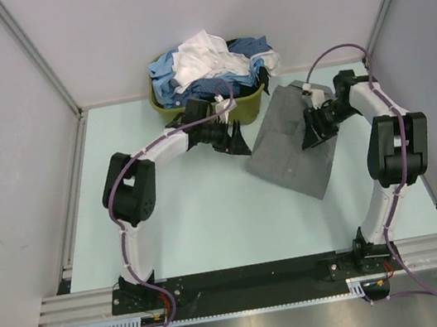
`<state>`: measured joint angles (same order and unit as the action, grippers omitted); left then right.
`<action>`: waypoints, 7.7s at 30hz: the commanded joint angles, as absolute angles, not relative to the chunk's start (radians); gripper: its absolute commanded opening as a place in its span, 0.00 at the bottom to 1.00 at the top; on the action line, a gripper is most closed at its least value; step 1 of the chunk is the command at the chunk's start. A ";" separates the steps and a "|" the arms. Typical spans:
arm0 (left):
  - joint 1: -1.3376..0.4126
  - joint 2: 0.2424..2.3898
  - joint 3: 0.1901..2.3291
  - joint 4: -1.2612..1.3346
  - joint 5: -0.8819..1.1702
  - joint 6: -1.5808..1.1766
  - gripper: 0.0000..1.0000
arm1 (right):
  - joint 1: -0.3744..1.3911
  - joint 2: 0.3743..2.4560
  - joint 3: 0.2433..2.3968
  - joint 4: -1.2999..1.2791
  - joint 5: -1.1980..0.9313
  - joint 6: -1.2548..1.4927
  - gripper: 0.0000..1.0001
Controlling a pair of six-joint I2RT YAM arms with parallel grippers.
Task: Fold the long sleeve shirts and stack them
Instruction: Fold the shirt
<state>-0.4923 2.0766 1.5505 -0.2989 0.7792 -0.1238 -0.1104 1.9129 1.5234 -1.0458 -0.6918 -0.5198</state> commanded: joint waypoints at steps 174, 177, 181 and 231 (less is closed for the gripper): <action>-0.990 1.724 1.515 -0.951 0.356 1.147 0.03 | -0.046 2.060 1.663 -0.994 -0.713 -0.387 0.48; -0.948 1.844 1.650 -0.969 0.362 1.175 0.06 | -0.043 2.068 1.652 -1.002 -0.727 -0.391 0.48; -0.925 1.975 1.778 -0.956 0.377 1.203 0.09 | -0.040 2.083 1.644 -1.005 -0.738 -0.399 0.48; -0.430 1.393 0.718 -0.294 0.796 0.023 0.50 | 0.551 2.280 1.873 -0.811 -0.397 -0.454 0.47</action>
